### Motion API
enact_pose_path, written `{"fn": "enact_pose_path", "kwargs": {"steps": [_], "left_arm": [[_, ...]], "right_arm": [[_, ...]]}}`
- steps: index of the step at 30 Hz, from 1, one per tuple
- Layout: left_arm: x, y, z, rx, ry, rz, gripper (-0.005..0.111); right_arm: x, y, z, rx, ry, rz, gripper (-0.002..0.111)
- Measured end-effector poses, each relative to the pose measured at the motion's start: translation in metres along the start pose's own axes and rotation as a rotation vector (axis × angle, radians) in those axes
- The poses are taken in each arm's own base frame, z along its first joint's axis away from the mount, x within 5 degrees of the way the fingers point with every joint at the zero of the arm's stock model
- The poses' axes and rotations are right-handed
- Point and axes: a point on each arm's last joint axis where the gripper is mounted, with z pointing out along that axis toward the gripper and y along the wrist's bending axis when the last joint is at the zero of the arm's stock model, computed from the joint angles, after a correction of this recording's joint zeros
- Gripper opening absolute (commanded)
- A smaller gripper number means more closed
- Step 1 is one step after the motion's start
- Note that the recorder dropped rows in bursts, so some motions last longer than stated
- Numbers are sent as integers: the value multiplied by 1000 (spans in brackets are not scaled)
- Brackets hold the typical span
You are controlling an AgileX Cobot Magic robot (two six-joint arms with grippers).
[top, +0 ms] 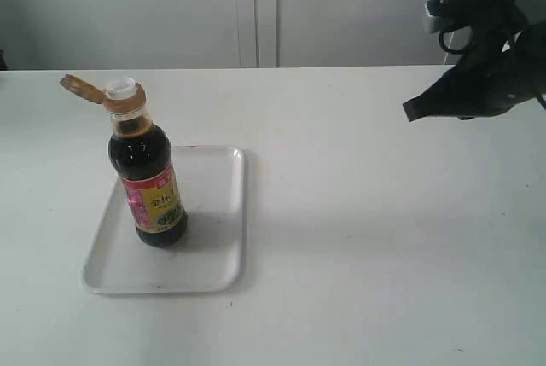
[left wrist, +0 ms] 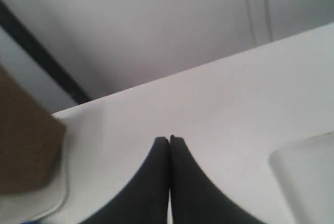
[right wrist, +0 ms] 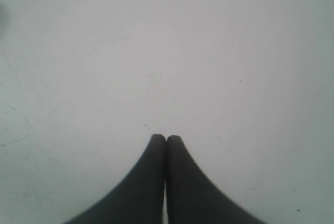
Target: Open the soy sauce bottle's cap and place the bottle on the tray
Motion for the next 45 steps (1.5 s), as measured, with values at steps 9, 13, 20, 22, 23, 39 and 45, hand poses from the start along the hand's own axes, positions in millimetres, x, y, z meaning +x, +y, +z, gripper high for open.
{"fn": "enact_pose_path", "kwargs": {"steps": [9, 13, 20, 22, 23, 39, 45], "left_arm": [[12, 35, -20, -282, 406, 96, 0], [12, 34, -32, -204, 578, 119, 0], [6, 27, -54, -18, 761, 87, 0], [2, 25, -55, 20, 748, 85, 0], [2, 24, -56, 38, 748, 87, 0], [10, 7, -73, 258, 720, 70, 0], [29, 9, -99, 237, 553, 52, 0]], "right_arm": [[-1, -1, -5, 14, -9, -38, 0], [-2, -1, -9, 22, -9, -55, 0], [4, 0, -21, 13, 62, -24, 0], [10, -1, -25, 29, 120, -21, 0], [13, -2, -27, 37, 160, -18, 0], [36, -1, -84, 91, 325, 34, 0], [44, 7, -116, 118, 6, 45, 0]]}}
